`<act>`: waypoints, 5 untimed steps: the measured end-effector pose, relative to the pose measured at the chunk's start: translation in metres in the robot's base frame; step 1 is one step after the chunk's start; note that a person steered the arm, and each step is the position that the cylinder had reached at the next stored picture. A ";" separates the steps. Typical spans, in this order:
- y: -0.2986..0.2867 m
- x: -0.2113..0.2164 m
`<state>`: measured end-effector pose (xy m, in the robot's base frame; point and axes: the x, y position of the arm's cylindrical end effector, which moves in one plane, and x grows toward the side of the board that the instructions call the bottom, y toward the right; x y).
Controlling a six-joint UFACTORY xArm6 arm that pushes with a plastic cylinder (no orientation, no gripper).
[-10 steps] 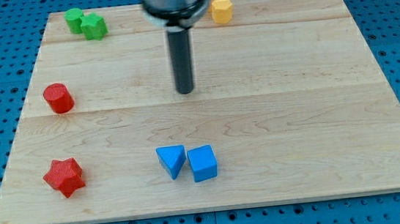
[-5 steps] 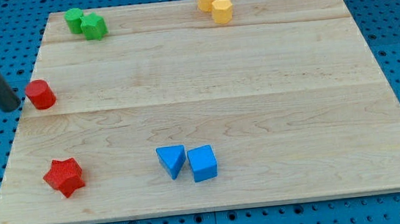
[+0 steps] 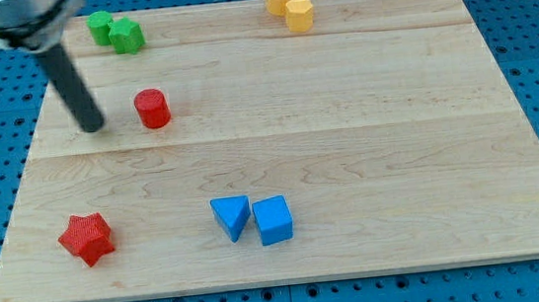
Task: Put the red circle diagonally bottom right to the yellow blocks
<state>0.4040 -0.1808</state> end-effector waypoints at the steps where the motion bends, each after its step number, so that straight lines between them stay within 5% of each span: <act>1: 0.041 -0.001; 2: 0.009 -0.006; 5: 0.110 -0.057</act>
<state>0.3468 -0.0704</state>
